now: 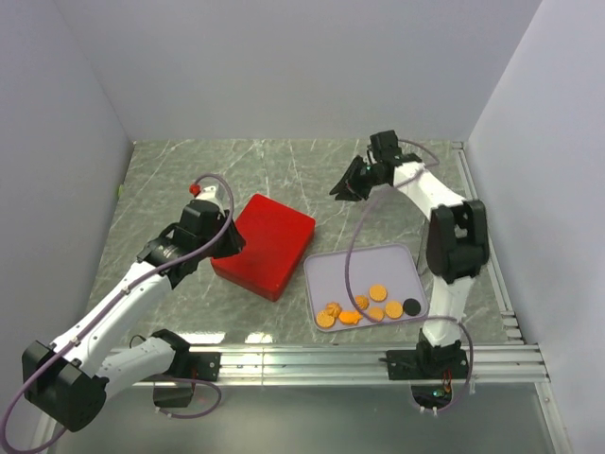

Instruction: Pack the cookies

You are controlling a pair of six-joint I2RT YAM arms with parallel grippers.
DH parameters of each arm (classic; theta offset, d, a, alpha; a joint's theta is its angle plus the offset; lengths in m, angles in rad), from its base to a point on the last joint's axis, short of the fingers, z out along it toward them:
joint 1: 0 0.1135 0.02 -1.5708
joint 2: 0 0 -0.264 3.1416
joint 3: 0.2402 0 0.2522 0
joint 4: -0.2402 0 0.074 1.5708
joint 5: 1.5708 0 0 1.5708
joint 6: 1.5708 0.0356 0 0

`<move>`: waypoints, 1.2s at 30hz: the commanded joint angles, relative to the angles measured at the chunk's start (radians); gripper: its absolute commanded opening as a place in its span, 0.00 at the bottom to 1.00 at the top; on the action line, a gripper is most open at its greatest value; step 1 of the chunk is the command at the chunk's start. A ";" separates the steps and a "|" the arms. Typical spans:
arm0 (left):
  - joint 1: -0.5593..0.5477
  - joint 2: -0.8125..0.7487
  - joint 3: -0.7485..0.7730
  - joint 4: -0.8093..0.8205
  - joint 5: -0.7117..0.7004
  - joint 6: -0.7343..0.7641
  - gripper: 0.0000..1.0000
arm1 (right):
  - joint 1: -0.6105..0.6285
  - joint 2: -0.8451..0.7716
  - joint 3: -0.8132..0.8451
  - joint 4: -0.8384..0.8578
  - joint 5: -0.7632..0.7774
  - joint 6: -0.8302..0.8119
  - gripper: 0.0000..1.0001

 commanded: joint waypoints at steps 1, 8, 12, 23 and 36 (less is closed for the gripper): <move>-0.004 0.019 0.055 0.021 -0.010 0.028 0.28 | 0.022 -0.201 -0.182 0.175 -0.222 0.013 0.34; -0.002 0.013 0.060 0.015 0.007 0.044 0.01 | 0.060 -0.416 -0.573 0.484 -0.511 0.090 0.37; -0.001 -0.068 0.022 0.000 0.011 0.039 0.00 | 0.167 -0.453 -0.612 0.512 -0.499 0.081 0.37; -0.002 -0.254 0.006 -0.098 -0.002 0.036 0.01 | 0.368 -0.349 -0.642 0.817 -0.479 0.277 0.36; -0.001 -0.402 -0.011 -0.138 -0.041 -0.028 0.01 | 0.513 -0.234 -0.684 1.085 -0.473 0.457 0.34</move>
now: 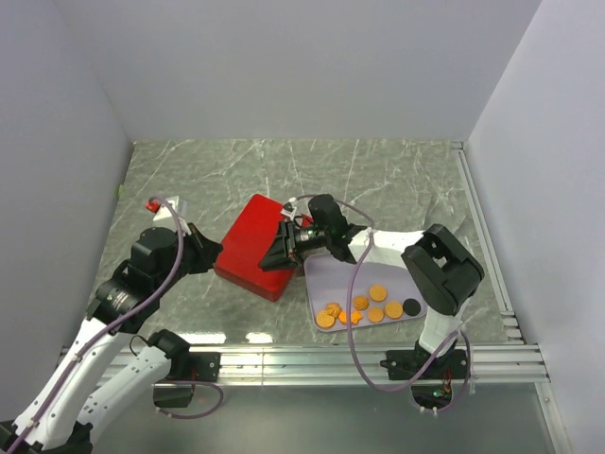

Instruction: Pack the cookies

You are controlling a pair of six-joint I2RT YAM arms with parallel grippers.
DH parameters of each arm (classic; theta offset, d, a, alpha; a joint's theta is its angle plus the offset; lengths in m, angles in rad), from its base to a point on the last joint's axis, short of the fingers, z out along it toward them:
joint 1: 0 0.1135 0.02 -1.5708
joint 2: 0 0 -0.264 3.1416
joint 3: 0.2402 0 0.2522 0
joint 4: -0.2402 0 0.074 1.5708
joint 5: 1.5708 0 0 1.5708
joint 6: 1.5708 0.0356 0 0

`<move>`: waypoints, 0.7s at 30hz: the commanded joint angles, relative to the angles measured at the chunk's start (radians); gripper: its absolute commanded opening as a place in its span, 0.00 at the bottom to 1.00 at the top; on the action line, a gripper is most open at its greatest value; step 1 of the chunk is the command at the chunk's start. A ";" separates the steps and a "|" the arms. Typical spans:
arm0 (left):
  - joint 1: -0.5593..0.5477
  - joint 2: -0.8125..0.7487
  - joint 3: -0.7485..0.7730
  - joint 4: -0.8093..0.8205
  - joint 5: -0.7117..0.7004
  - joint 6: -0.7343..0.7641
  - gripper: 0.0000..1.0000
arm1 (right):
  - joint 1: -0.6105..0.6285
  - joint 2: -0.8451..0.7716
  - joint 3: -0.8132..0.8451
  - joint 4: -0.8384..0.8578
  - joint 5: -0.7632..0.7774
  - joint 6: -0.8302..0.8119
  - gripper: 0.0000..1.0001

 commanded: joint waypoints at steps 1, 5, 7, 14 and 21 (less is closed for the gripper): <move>-0.002 -0.037 -0.013 -0.007 -0.015 -0.041 0.01 | 0.023 0.028 -0.029 0.148 -0.018 0.068 0.34; -0.002 -0.062 -0.023 -0.044 -0.015 -0.072 0.01 | 0.049 0.121 -0.073 0.265 -0.018 0.123 0.32; -0.002 -0.075 -0.012 -0.056 -0.027 -0.075 0.00 | 0.051 0.163 -0.083 0.290 -0.015 0.142 0.31; -0.001 -0.112 -0.006 -0.088 -0.062 -0.101 0.01 | 0.051 0.211 -0.068 0.152 0.007 0.062 0.29; -0.001 -0.155 -0.019 -0.076 -0.105 -0.120 0.01 | 0.063 0.155 -0.005 -0.182 0.054 -0.194 0.29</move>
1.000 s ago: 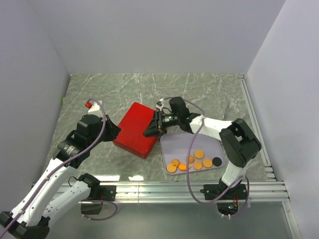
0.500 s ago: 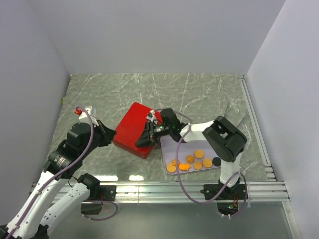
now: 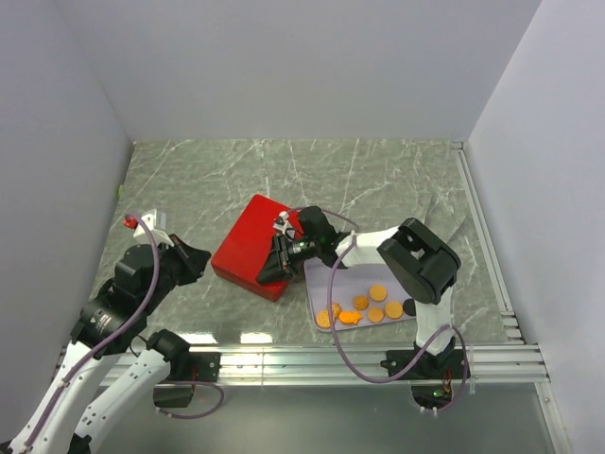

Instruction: Pack the cookies

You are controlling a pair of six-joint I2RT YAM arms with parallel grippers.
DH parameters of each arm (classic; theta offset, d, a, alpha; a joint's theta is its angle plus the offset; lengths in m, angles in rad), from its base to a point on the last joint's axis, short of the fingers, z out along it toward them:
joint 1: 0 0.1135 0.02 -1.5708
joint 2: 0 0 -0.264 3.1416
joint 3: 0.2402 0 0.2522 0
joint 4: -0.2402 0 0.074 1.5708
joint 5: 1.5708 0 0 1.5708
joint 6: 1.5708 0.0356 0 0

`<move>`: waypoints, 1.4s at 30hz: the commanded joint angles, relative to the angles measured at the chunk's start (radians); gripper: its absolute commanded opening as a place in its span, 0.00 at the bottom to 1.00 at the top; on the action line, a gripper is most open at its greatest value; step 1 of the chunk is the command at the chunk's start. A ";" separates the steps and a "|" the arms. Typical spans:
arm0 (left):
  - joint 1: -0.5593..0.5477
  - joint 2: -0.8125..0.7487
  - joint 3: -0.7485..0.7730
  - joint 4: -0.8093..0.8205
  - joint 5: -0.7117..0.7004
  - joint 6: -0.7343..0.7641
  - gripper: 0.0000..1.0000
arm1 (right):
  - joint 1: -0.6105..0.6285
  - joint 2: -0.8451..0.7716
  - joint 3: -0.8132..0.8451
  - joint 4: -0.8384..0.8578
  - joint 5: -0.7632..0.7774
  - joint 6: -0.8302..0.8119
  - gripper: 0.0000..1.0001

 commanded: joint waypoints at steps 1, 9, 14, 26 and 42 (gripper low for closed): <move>-0.002 -0.006 -0.003 0.021 -0.034 -0.020 0.01 | 0.020 0.000 -0.032 -0.237 0.019 -0.123 0.29; -0.002 -0.011 0.000 0.005 -0.056 -0.034 0.01 | 0.069 0.121 0.015 -0.275 -0.055 -0.198 0.29; -0.001 -0.026 0.003 -0.009 -0.077 -0.052 0.01 | 0.115 0.164 0.170 -0.370 -0.046 -0.246 0.30; -0.002 0.015 0.006 -0.014 -0.072 -0.050 0.01 | 0.121 0.221 0.401 -0.537 -0.047 -0.305 0.30; -0.002 0.066 -0.007 0.044 -0.057 -0.012 0.03 | 0.109 0.152 0.763 -0.740 -0.064 -0.315 0.36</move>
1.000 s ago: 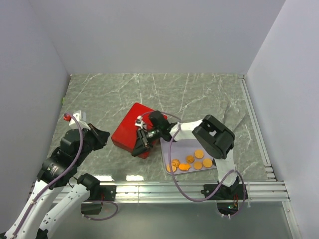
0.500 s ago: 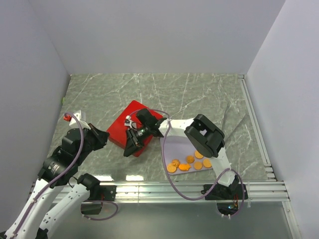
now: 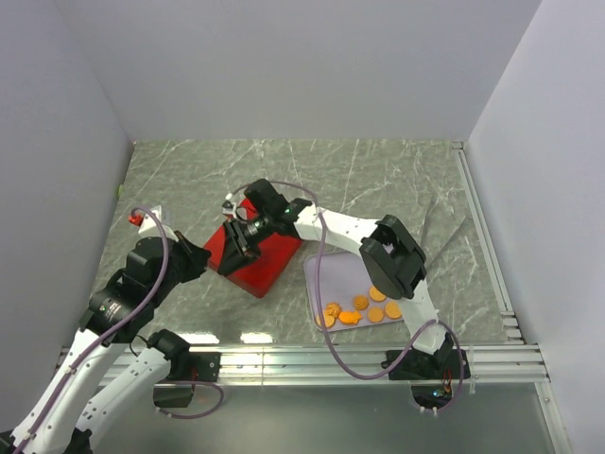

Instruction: Pack the cookies

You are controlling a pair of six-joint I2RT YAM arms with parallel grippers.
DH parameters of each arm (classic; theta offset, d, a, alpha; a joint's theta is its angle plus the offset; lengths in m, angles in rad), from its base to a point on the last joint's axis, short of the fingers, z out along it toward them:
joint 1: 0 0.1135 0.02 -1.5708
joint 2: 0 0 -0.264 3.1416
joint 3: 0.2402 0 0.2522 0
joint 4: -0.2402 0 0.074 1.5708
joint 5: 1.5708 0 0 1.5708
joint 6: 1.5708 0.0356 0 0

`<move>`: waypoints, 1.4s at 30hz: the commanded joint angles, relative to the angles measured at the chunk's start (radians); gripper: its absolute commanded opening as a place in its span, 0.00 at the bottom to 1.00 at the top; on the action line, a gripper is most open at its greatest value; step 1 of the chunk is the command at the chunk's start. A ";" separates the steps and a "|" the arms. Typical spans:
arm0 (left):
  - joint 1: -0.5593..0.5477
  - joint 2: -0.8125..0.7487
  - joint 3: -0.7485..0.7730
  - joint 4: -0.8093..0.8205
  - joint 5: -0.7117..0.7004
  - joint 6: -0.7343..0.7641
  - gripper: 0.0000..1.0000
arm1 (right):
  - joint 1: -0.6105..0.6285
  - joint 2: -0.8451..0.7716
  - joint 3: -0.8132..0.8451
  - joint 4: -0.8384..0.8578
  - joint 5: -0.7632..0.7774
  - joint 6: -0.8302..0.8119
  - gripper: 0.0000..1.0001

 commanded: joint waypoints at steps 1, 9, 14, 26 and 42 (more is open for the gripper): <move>-0.002 0.002 -0.007 0.065 0.005 0.027 0.04 | -0.029 -0.045 0.102 -0.069 0.012 -0.013 0.36; -0.001 -0.004 -0.030 0.098 0.044 0.049 0.22 | -0.250 -0.182 -0.148 0.150 0.025 0.143 0.36; -0.001 0.028 -0.033 0.115 0.080 0.065 0.45 | -0.368 -0.364 -0.232 -0.026 0.140 -0.025 0.41; -0.001 0.061 -0.041 0.135 0.116 0.084 0.89 | -0.377 -0.912 -0.563 -0.255 0.491 -0.197 0.57; -0.002 0.137 -0.090 0.451 -0.226 0.151 1.00 | -0.374 -1.513 -0.920 -0.155 0.862 -0.161 0.71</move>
